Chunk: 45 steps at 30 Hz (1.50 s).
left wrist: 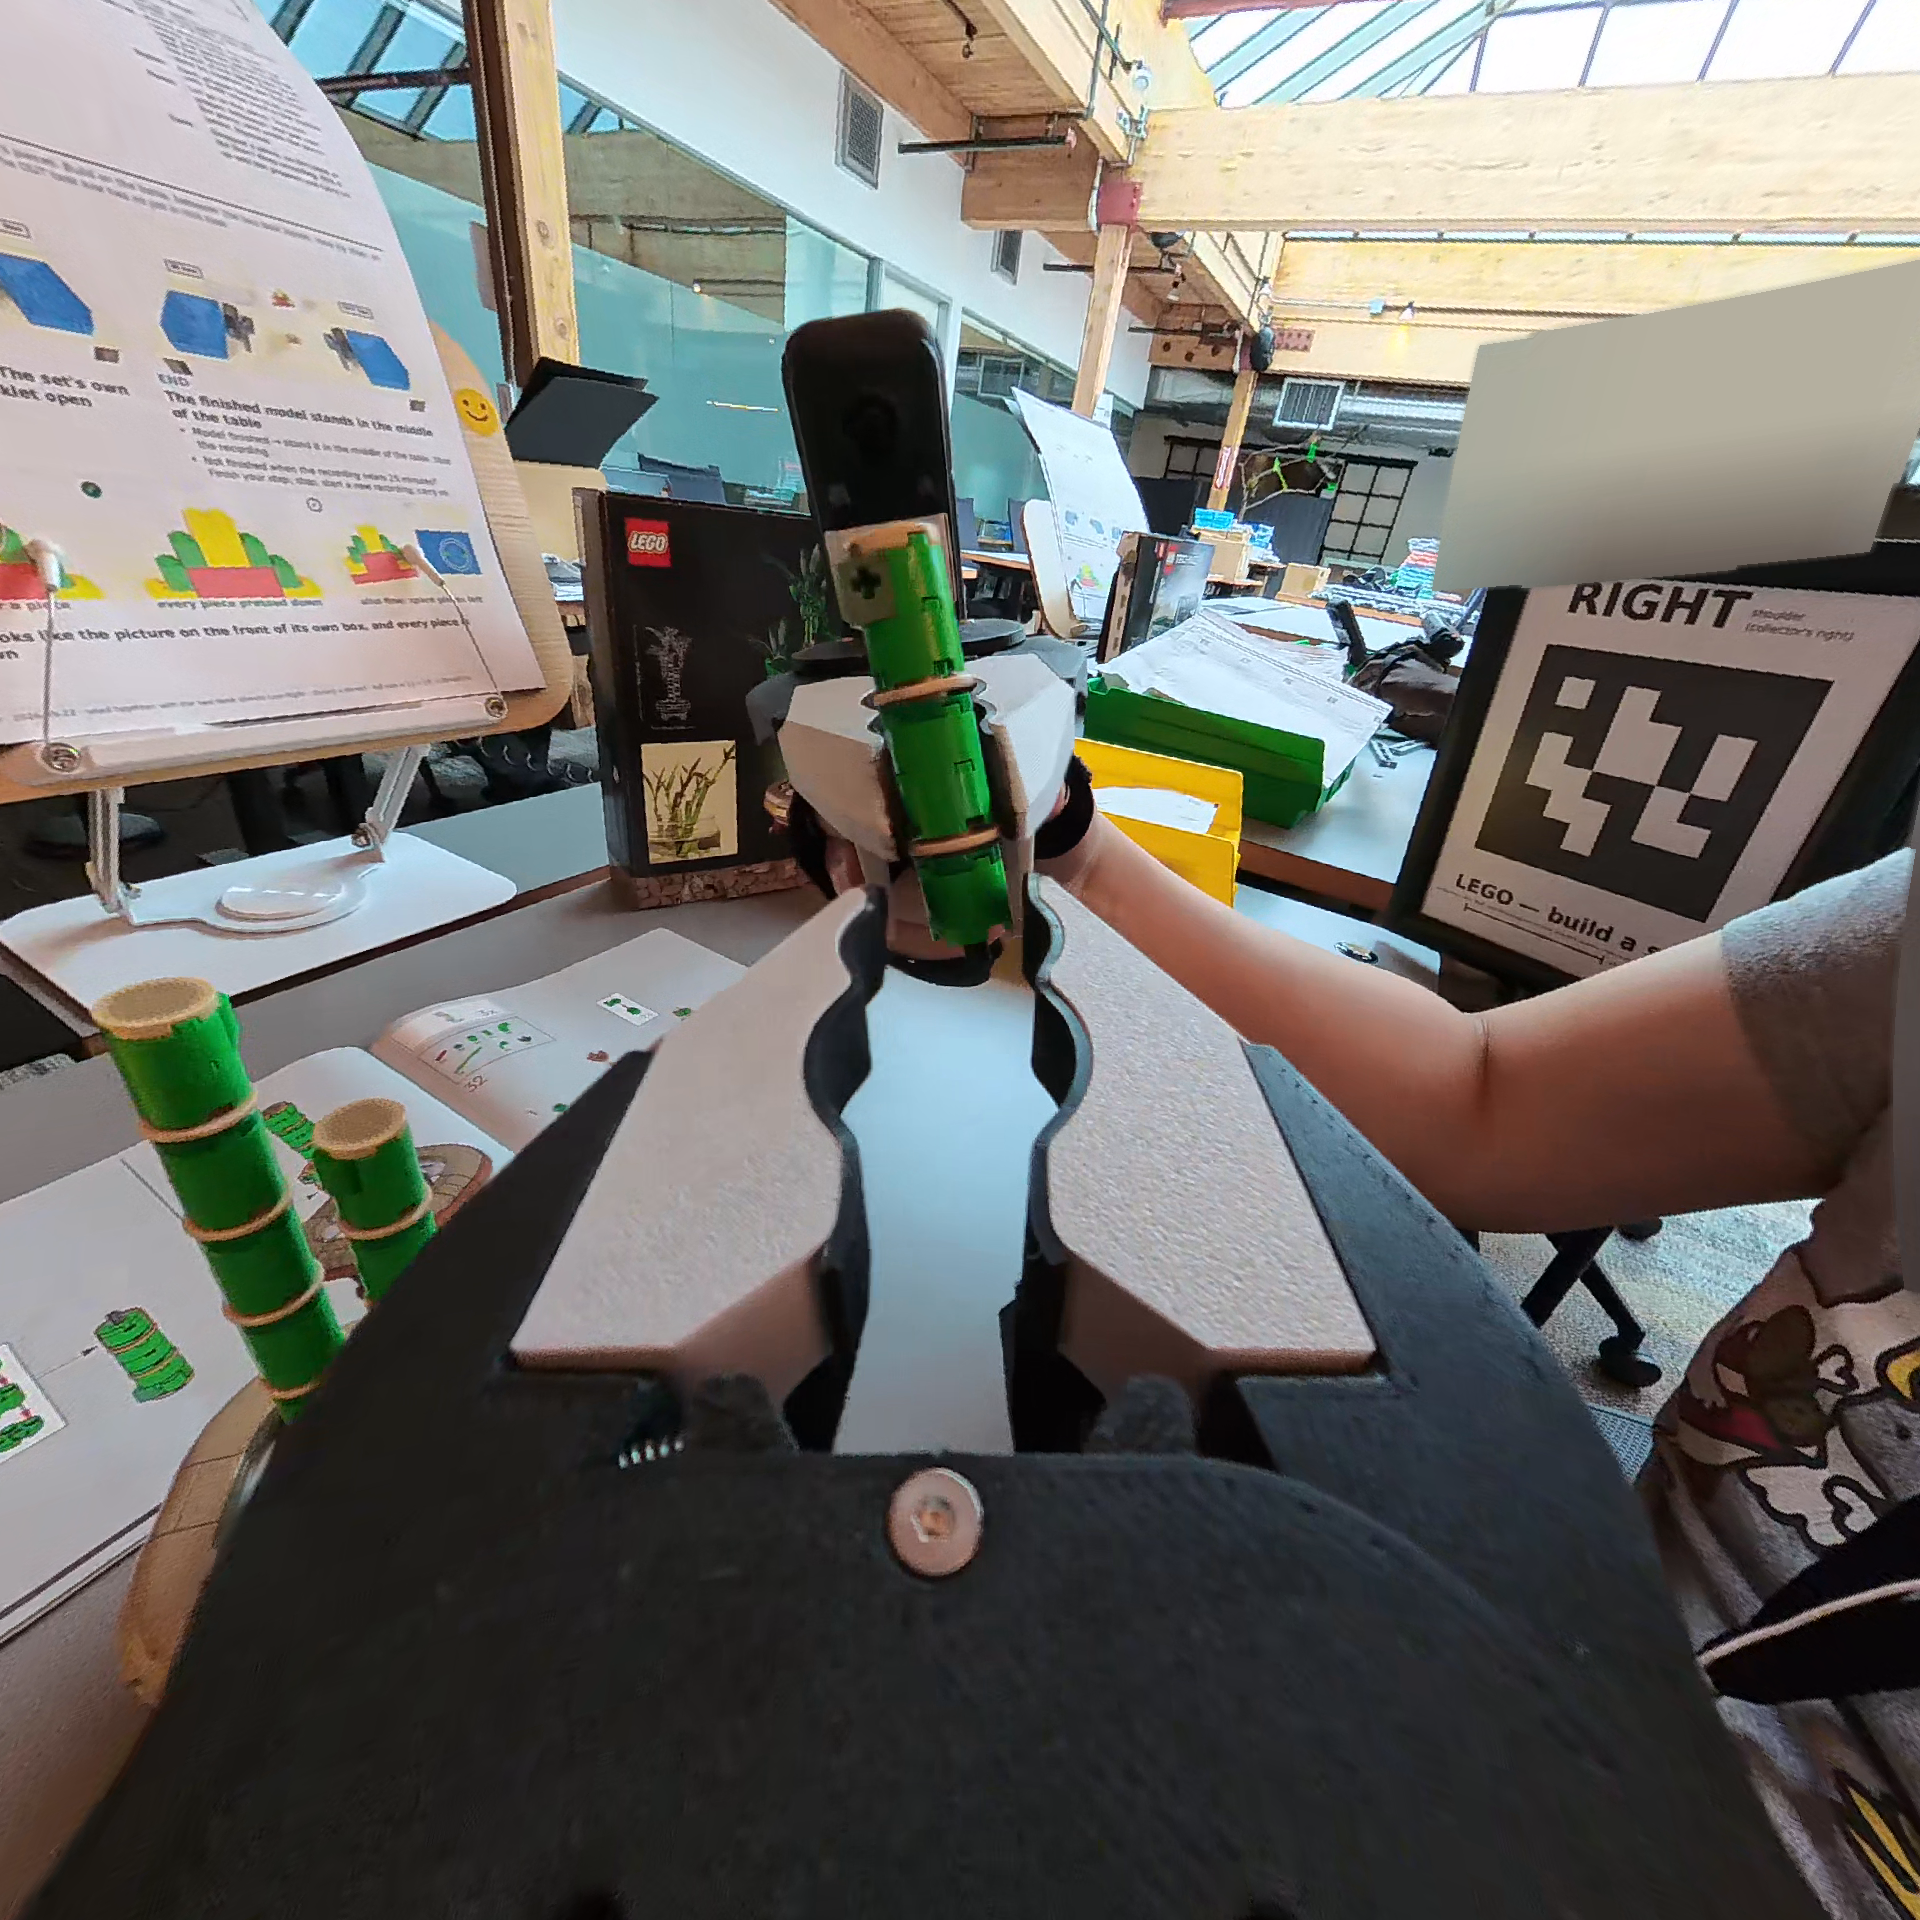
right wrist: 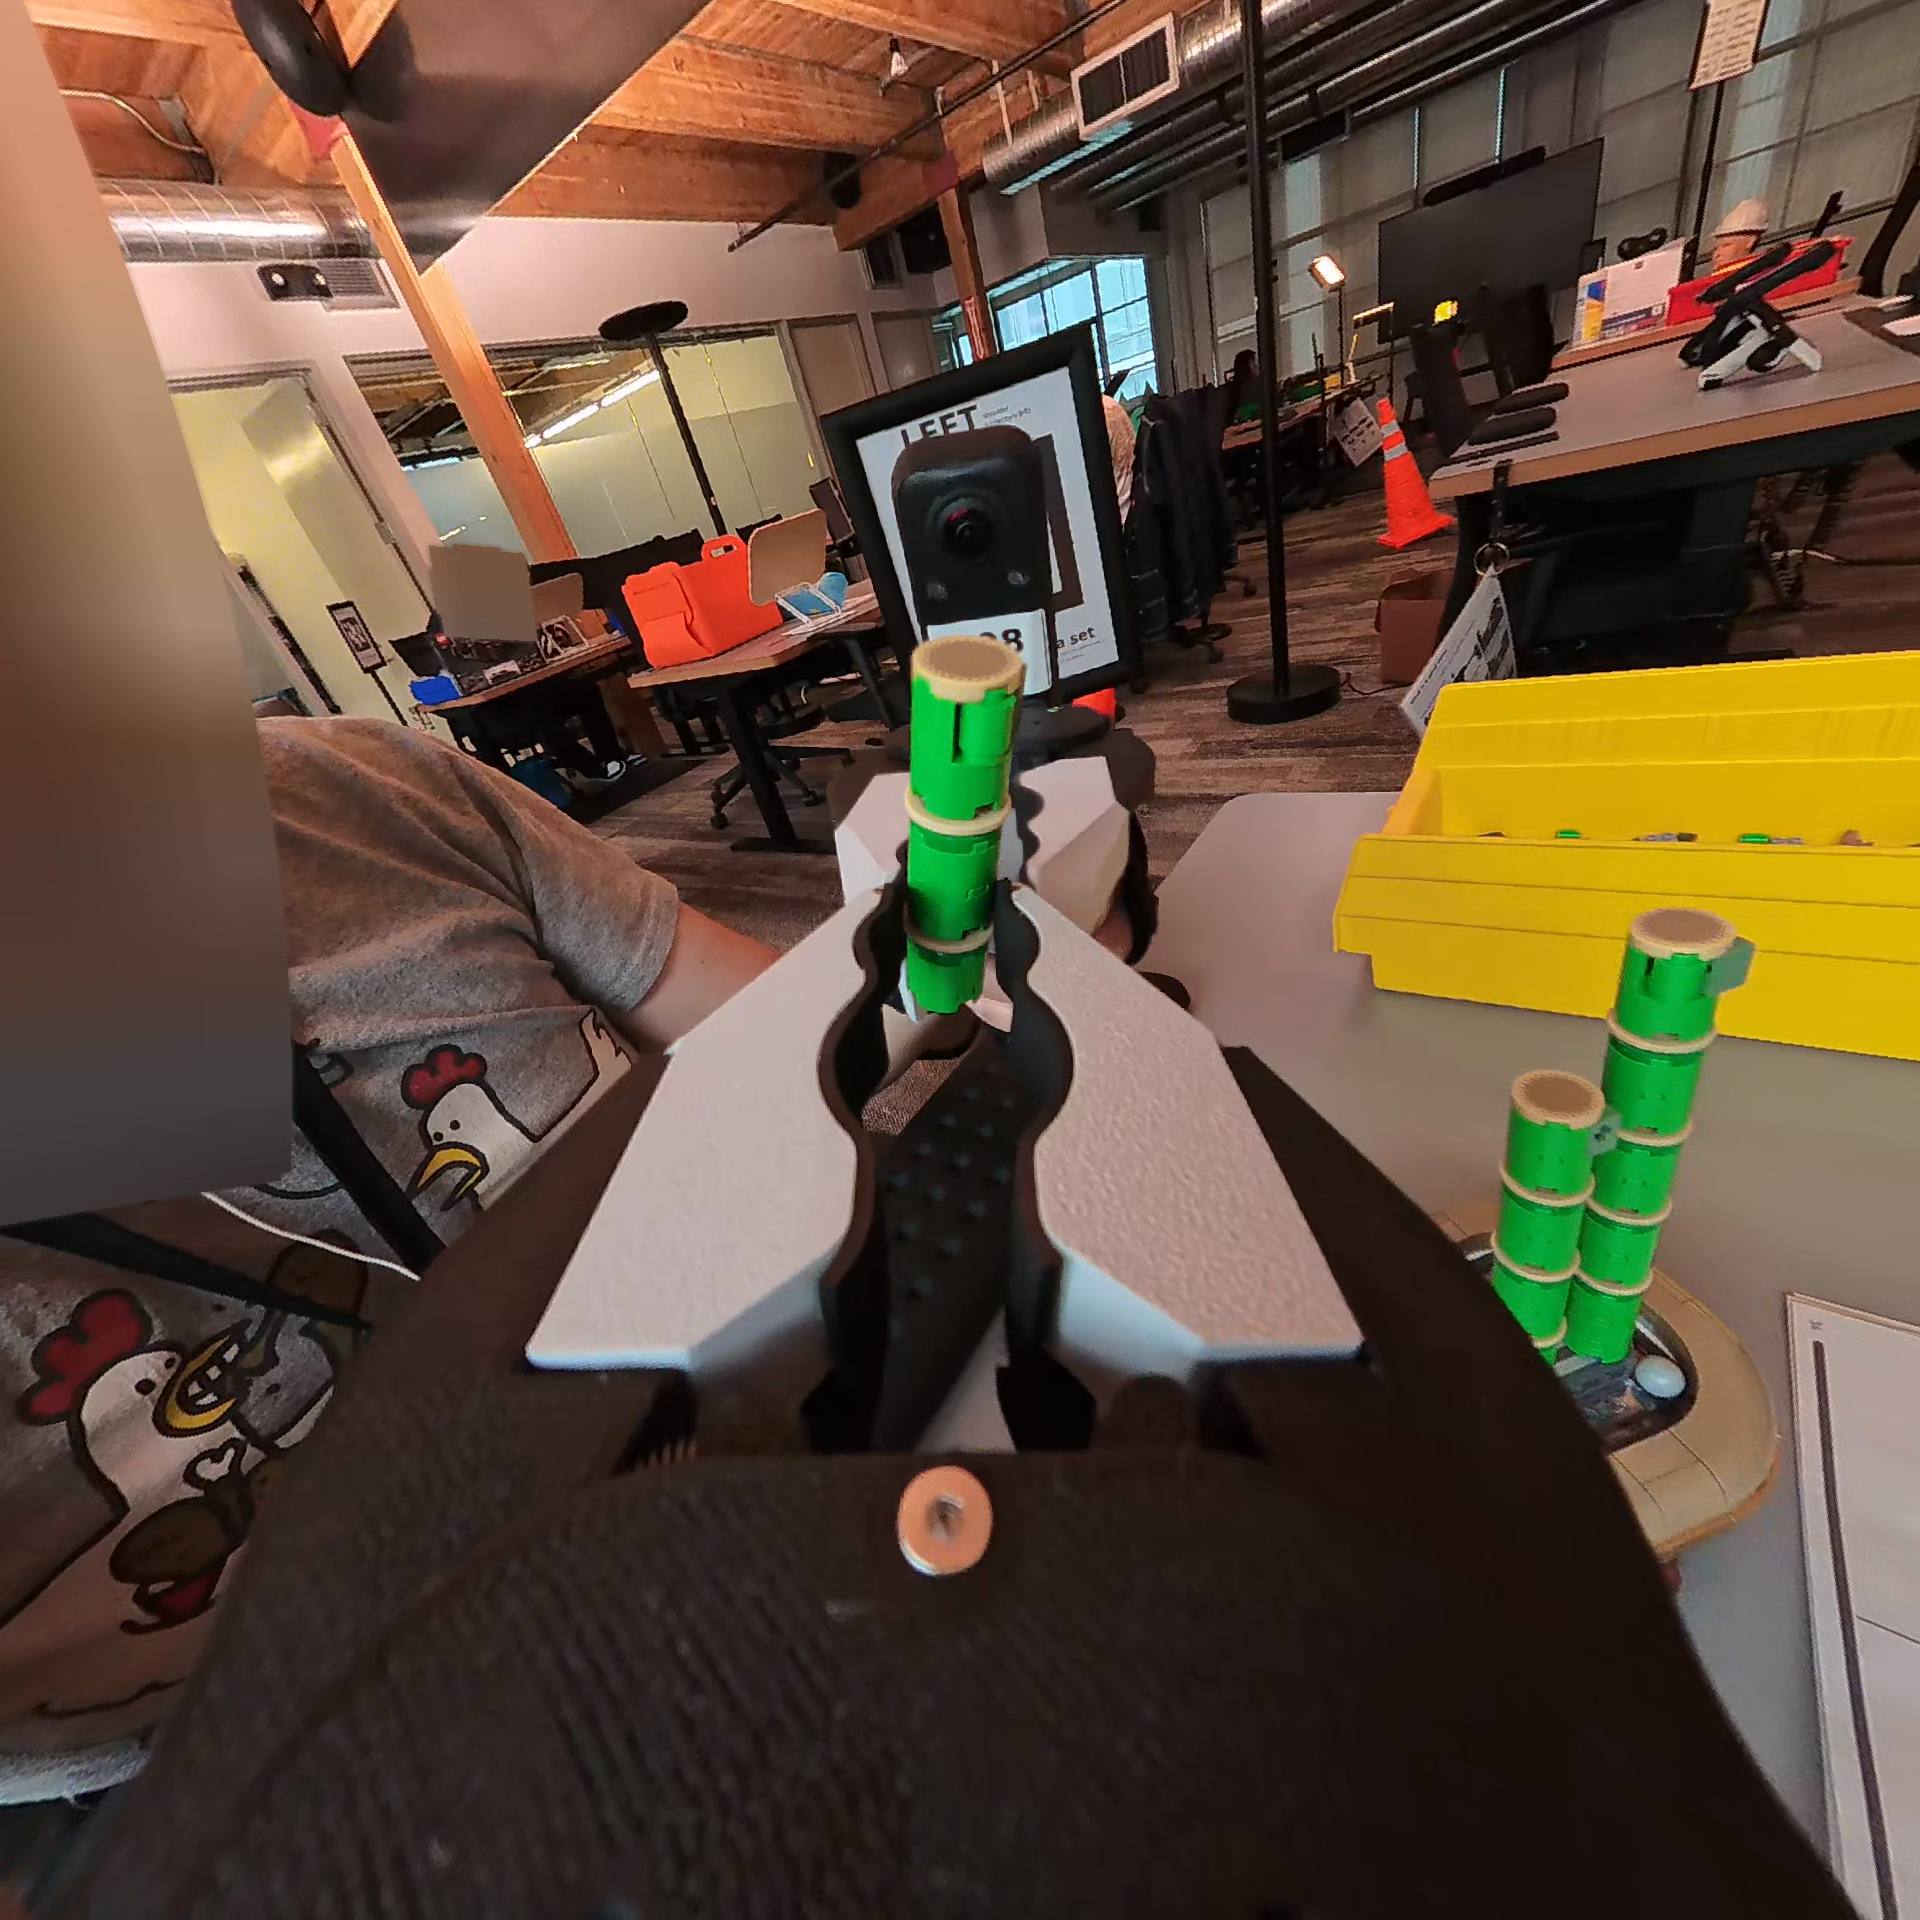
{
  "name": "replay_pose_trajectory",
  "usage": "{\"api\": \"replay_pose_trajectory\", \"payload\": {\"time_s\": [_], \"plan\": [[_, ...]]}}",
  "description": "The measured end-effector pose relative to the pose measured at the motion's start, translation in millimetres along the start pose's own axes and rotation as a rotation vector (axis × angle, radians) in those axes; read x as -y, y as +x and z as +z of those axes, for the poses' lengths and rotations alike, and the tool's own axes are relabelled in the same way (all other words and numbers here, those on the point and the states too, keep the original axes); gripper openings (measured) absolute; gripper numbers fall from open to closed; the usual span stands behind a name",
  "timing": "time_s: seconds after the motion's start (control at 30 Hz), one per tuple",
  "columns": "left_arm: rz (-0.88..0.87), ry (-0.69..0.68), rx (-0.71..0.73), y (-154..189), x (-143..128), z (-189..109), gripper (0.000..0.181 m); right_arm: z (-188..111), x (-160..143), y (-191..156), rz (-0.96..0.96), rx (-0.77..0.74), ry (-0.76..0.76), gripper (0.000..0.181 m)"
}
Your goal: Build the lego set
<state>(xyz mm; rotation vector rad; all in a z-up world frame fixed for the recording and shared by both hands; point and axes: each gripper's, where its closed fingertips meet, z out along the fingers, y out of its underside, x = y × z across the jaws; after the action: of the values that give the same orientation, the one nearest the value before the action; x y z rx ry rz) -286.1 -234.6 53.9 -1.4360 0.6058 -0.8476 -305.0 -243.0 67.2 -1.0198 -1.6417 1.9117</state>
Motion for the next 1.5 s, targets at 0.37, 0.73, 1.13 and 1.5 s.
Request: {"api": "replay_pose_trajectory", "payload": {"time_s": [0.37,0.73,1.13,1.5], "plan": [[0.149,-0.066,0.178,-19,-16,-2,0.014,-9,-4,18,-0.073,-0.212,-0.103,0.039],[0.343,-0.136,0.406,-36,-29,-4,0.014,-21,6,30,-0.092,-0.484,-0.207,0.034],[0.188,-0.064,0.272,-23,-19,-8,0.015,-20,13,18,-0.157,-0.448,-0.193,0.033],[0.203,-0.086,0.233,-15,-20,-5,0.014,-14,1,18,-0.15,-0.41,-0.246,0.029]]}}
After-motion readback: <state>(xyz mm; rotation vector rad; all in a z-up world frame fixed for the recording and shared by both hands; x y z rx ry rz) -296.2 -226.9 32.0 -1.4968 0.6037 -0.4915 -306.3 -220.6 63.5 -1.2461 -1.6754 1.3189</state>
